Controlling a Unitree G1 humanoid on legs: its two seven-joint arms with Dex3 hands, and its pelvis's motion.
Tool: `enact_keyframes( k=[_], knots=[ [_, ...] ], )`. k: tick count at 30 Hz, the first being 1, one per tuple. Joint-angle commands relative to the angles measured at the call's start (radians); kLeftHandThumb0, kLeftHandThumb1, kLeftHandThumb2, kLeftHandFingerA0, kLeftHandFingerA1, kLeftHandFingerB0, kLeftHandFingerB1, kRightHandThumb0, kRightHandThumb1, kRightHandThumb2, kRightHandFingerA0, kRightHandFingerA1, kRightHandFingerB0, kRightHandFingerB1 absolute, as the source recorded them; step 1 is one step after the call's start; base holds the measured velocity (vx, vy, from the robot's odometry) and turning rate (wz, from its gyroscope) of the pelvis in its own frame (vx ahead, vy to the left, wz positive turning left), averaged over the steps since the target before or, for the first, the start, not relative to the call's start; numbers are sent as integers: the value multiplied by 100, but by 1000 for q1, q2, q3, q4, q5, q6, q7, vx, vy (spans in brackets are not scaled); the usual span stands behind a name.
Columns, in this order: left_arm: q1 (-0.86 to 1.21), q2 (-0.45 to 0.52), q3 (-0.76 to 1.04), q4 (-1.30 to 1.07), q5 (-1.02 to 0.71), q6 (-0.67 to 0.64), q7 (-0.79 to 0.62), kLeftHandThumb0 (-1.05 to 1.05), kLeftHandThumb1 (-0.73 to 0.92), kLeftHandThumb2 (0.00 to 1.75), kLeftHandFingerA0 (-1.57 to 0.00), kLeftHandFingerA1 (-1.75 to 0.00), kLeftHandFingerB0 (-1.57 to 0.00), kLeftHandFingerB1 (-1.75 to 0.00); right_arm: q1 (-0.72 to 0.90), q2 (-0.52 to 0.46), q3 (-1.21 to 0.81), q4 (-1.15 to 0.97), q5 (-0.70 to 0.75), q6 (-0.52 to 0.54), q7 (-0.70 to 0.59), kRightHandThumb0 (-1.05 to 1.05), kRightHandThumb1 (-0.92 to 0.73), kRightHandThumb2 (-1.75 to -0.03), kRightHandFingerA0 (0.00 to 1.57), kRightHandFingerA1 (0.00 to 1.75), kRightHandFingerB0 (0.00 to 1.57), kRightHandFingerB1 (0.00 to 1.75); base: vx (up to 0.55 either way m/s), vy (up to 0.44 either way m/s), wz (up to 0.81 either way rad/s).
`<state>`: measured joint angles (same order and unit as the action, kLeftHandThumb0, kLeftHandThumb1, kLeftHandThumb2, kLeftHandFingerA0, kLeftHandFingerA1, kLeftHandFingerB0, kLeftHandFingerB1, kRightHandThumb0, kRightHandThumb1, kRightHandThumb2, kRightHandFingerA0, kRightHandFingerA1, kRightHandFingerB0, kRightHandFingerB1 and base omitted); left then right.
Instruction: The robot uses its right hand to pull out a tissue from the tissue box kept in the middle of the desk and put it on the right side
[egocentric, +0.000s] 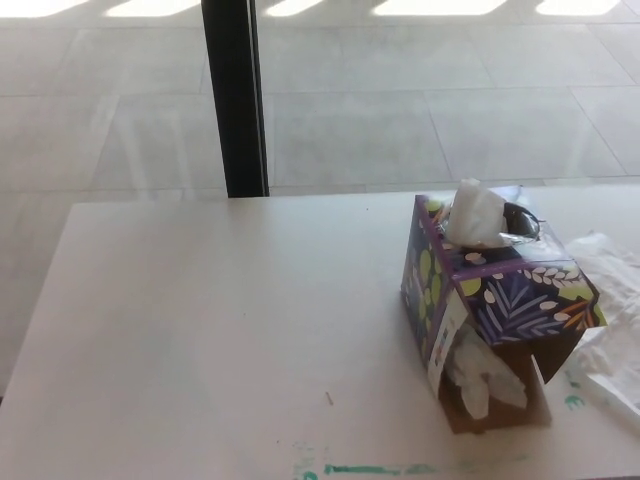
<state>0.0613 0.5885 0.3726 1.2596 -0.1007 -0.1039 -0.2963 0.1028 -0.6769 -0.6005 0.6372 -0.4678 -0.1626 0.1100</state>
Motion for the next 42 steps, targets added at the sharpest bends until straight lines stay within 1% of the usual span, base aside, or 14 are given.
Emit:
enact_keyframes(
  k=[1, 4, 5, 7, 8, 16, 20, 21, 23, 24, 39, 40, 41, 42],
  knots=[
    [15, 12, 31, 13, -35, -6, 10, -105, 92, 94, -79, -123, -49, -103, 3, 261, -366, 244, 411, 107, -361, -68, -80, -64, 62, 99, 39, 55, 0, 0, 0],
    [9, 18, 26, 18, -29, 2, 8, -105, 92, 92, -79, -124, -47, -104, -4, 275, -389, 263, 430, 136, -310, -68, -84, -65, 52, 100, 36, 62, 0, 0, 0],
    [11, 18, 31, 19, -35, 2, 2, -105, 92, 93, -78, -126, -46, -108, 1, 276, -383, 270, 423, 150, -293, -71, -72, -114, 71, 101, 35, 69, 0, 0, 0],
    [12, 16, 37, 21, -40, 0, -3, -105, 92, 93, -78, -126, -46, -108, 9, 277, -372, 273, 400, 173, -278, -71, -72, -114, 71, 101, 35, 69, 0, 0, 0],
    [13, 16, 32, 21, -32, -1, 8, -105, 92, 94, -80, -124, -46, -107, -12, 280, -406, 293, 438, 168, -272, -70, -83, -65, 72, 110, 36, 63, 0, 0, 0],
    [6, 20, 25, 13, -22, -3, 4, -105, 92, 94, -73, -124, -47, -107, -52, 266, -394, 372, 437, 127, -221, -65, -81, -66, 61, 106, 25, 58, 0, 0, 0],
    [1, 19, 31, 16, -26, 6, 4, -105, 92, 93, -73, -125, -46, -107, -27, 271, -359, 320, 437, 175, -132, -65, -87, -66, 71, 91, 29, 68, 0, 0, 0],
    [2, 21, 27, 18, -21, 2, 1, -105, 92, 94, -74, -124, -47, -107, 15, 255, -278, 258, 375, 270, -44, -67, -89, -67, 103, 94, 63, 64, 0, 0, 0],
    [0, 21, 30, 19, -22, 3, 2, -105, 92, 105, -76, -124, -48, -103, 18, 264, -283, 243, 419, 279, -22, -62, -83, -65, 106, 79, 49, 61, 0, 0, 0],
    [-1, 20, 30, 20, -22, 5, 4, -105, 92, 93, -73, -124, -45, -106, 20, 271, -288, 237, 442, 278, -8, -66, -85, -65, 78, 78, 30, 59, 0, 0, 0],
    [-11, 15, 83, 7, -68, 9, 30, -105, 92, 93, -68, -137, -41, -109, 26, 301, -231, 124, 601, 196, 85, -73, -84, -65, 65, 70, 15, 44, 0, 0, 0],
    [-11, 16, 84, 2, -65, 10, 24, -105, 92, 96, -63, -140, -41, -117, 5, 300, -241, 163, 628, 172, 104, -77, -64, -101, 62, 76, 11, 53, 0, 0, 0],
    [-3, 14, 84, 2, -63, 9, 22, -105, 92, 96, -66, -137, -44, -115, 8, 298, -232, 179, 625, 150, 110, -77, -83, -65, 64, 69, 13, 47, 0, 0, 0],
    [9, 12, 85, 5, -60, 9, 21, -105, 92, 96, -71, -136, -42, -112, 26, 298, -208, 176, 606, 136, 104, -79, -66, -102, 61, 73, 17, 54, 0, 0, 0]
  ],
)
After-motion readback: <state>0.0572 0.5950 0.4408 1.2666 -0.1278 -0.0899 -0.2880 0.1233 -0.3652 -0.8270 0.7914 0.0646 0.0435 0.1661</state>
